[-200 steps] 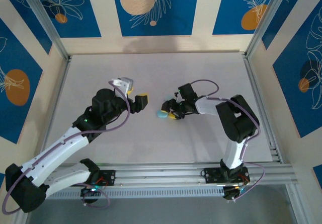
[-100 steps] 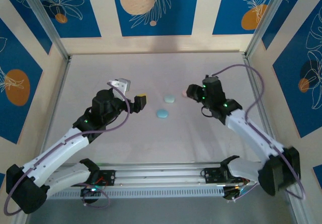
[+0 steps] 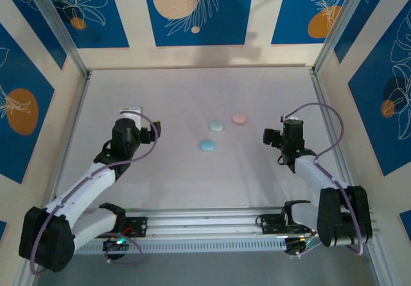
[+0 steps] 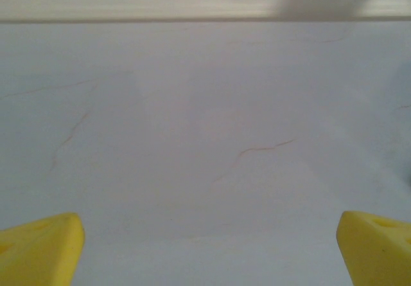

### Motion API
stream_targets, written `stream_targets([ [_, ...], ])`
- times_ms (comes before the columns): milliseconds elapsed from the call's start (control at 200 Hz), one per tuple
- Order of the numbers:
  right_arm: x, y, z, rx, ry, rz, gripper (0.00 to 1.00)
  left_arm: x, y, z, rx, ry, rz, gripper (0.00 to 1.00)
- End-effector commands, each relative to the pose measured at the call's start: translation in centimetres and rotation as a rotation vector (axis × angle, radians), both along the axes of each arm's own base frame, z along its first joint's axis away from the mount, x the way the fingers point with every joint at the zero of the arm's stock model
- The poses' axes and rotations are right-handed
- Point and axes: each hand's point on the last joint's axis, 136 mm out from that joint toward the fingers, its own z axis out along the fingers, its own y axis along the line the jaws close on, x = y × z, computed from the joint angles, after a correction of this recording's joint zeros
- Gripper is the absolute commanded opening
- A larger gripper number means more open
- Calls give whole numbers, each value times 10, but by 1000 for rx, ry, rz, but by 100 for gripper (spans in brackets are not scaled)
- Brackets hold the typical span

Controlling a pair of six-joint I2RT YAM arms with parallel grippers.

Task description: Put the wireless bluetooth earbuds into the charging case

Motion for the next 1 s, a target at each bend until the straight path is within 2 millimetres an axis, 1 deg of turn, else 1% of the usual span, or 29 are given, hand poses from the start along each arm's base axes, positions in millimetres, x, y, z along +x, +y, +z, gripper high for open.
stream_targets([
  [0, 22, 16, 15, 52, -140, 110, 91, 4, 21, -5, 57, -21, 61, 100],
  [75, 30, 27, 19, 68, -175, 169, 90, 6, 24, -10, 87, -33, 59, 100],
  [150, 41, 35, 26, 42, -236, 217, 89, 8, 29, -13, 120, -35, 63, 100],
  [235, 52, 38, 30, 5, -283, 250, 88, 13, 29, -22, 162, -16, 17, 100],
  [275, 57, 36, 32, 29, -294, 239, 88, 15, 34, -28, 179, -4, 25, 100],
  [290, 58, 36, 31, 44, -293, 242, 88, 16, 36, -30, 182, 1, 32, 100],
  [325, 59, 43, 29, 74, -322, 293, 87, 18, 38, -35, 182, 8, 37, 100],
  [405, 53, 53, 12, 76, -345, 359, 86, 22, 40, -44, 173, -2, 30, 100],
  [420, 53, 54, 14, 75, -374, 366, 87, 24, 39, -44, 169, -12, 30, 100],
  [450, 52, 54, 17, 71, -406, 358, 87, 25, 40, -47, 164, -21, 26, 100],
  [500, 52, 51, 14, 74, -353, 346, 88, 29, 38, -49, 153, -40, 20, 100],
  [550, 61, 43, 11, 59, -336, 281, 88, 32, 36, -51, 141, -64, 12, 100],
  [560, 63, 39, 11, 55, -332, 255, 89, 33, 36, -51, 138, -70, 10, 100],
  [565, 64, 37, 11, 54, -330, 242, 91, 33, 35, -51, 137, -73, 8, 100],
  [570, 65, 35, 10, 52, -327, 230, 96, 33, 35, -52, 136, -75, 7, 100],
  [575, 65, 33, 10, 52, -322, 220, 98, 34, 35, -51, 135, -79, 7, 100],
  [585, 65, 30, 10, 57, -314, 205, 100, 35, 34, -52, 135, -85, 4, 100],
  [630, 64, 27, 9, 84, -311, 207, 99, 37, 33, -57, 147, -74, -9, 100],
  [710, 65, 28, 9, 55, -314, 192, 99, 41, 33, -64, 176, -79, -24, 100],
  [770, 65, 27, 9, 59, -312, 191, 99, 43, 30, -62, 183, -100, -54, 100],
  [885, 65, 27, 10, 59, -316, 192, 99, 42, 36, -61, 177, -174, -50, 100],
  [950, 65, 27, 10, 59, -315, 192, 99, 41, 40, -71, 151, -190, -42, 100],
  [965, 65, 27, 10, 59, -315, 192, 99, 41, 41, -71, 146, -202, -43, 100],
  [985, 65, 27, 10, 59, -315, 191, 99, 41, 40, -77, 144, -199, -49, 100],
  [995, 65, 27, 10, 59, -315, 192, 99, 42, 39, -74, 146, -218, -52, 100],
])
